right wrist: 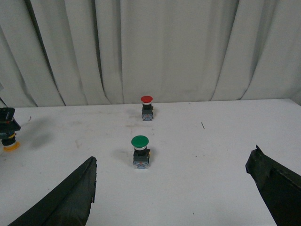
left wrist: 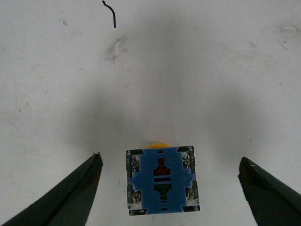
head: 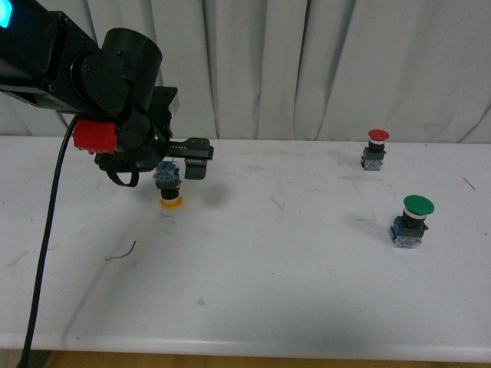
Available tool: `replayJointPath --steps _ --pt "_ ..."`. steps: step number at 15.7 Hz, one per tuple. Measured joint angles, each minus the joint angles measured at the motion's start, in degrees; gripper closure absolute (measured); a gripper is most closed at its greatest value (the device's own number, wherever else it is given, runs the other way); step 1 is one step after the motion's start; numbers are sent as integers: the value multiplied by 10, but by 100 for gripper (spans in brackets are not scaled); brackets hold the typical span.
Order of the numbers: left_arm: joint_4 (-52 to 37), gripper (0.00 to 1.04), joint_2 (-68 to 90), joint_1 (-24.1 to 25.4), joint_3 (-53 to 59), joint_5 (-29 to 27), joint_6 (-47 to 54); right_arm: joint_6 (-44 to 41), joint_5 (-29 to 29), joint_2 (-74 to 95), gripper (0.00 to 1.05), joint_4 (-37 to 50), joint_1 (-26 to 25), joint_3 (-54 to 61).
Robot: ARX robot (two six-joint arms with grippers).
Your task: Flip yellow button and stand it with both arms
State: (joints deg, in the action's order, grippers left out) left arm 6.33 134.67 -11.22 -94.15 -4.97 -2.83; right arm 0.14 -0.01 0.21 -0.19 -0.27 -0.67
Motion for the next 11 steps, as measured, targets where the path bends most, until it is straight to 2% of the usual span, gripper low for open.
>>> replayJointPath --steps 1,4,5,8,11 --pt "0 29 0 -1 1 -3 3 0 0 0 6 0 0 0" --pt "0 62 0 -2 1 -8 7 0 0 0 6 0 0 0" --pt "0 69 0 -4 1 -8 7 0 0 0 6 0 0 0" --pt "-14 72 -6 -8 13 -7 7 0 0 0 6 0 0 0" --pt "-67 72 -76 -18 94 67 -42 0 0 0 6 0 0 0"
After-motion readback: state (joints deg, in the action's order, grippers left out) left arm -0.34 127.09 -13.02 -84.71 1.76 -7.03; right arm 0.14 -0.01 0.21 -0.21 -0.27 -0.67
